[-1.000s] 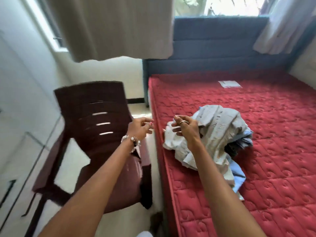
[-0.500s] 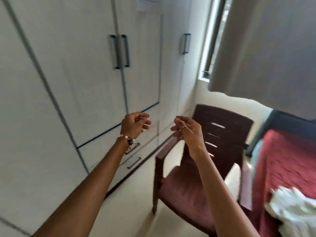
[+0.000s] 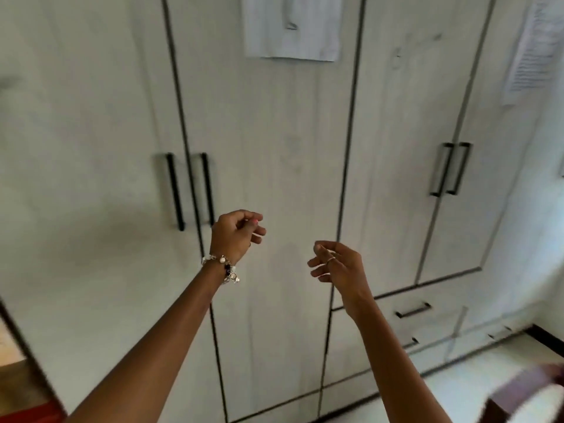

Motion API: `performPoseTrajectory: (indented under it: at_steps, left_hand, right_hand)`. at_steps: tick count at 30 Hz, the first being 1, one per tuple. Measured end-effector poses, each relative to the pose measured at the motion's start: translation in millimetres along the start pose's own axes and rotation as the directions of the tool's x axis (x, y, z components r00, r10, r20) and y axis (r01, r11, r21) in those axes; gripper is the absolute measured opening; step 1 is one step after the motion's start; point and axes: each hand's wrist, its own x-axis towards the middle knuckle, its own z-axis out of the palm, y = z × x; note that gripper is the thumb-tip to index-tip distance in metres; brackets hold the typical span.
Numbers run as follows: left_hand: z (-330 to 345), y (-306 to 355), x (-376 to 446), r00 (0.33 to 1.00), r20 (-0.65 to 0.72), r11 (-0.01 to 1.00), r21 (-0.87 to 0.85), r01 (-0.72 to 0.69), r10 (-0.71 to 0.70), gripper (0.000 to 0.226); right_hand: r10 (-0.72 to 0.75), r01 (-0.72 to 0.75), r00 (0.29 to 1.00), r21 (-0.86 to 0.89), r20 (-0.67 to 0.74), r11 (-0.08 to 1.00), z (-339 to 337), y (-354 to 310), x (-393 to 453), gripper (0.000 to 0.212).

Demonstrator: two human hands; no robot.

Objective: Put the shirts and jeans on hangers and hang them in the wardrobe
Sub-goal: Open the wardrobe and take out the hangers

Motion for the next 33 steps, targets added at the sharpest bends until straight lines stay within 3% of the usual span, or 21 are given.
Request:
performPoseTrajectory:
  at_steps: [8, 13, 19, 26, 30, 33]
  left_hand:
    - [-89.8, -33.7, 63.0, 0.931, -0.365, 0.996, 0.084, 0.004, 0.027, 0.017]
    - [-95.0, -42.7, 80.3, 0.906, -0.421, 0.997, 0.077, -0.005, 0.037, 0.017]
    - [-83.3, -50.3, 84.1, 0.858, -0.499, 0.986, 0.158, -0.047, 0.121, 0.016]
    - [-84.3, -37.2, 65.5, 0.851, -0.522, 0.999, -0.03, 0.042, -0.052, 0.009]
    - [-84.2, -24.4, 40.3, 0.921, -0.364, 0.984, -0.158, 0.088, -0.14, 0.011]
    - [-70.7, -12.2, 9.2, 0.963, -0.25, 0.974, -0.22, 0.046, -0.102, 0.01]
  right_hand:
    - [-0.021, 0.033, 0.981, -0.06, 0.192, 0.998, 136.7, 17.0, 81.2, 0.013]
    - [-0.109, 0.131, 0.966, -0.08, 0.237, 0.988, 193.3, 16.3, 120.7, 0.027]
    - [-0.14, 0.152, 0.944, -0.015, 0.299, 0.988, 220.8, 13.9, 126.7, 0.023]
    - [-0.113, 0.134, 0.95, -0.054, 0.291, 0.99, 208.6, 4.6, 93.0, 0.021]
    - [-0.153, 0.168, 0.965, -0.057, 0.212, 0.984, 186.5, 4.1, 52.4, 0.017]
    - [-0.203, 0.209, 0.97, -0.034, 0.133, 0.977, 161.0, 1.4, 18.9, 0.018]
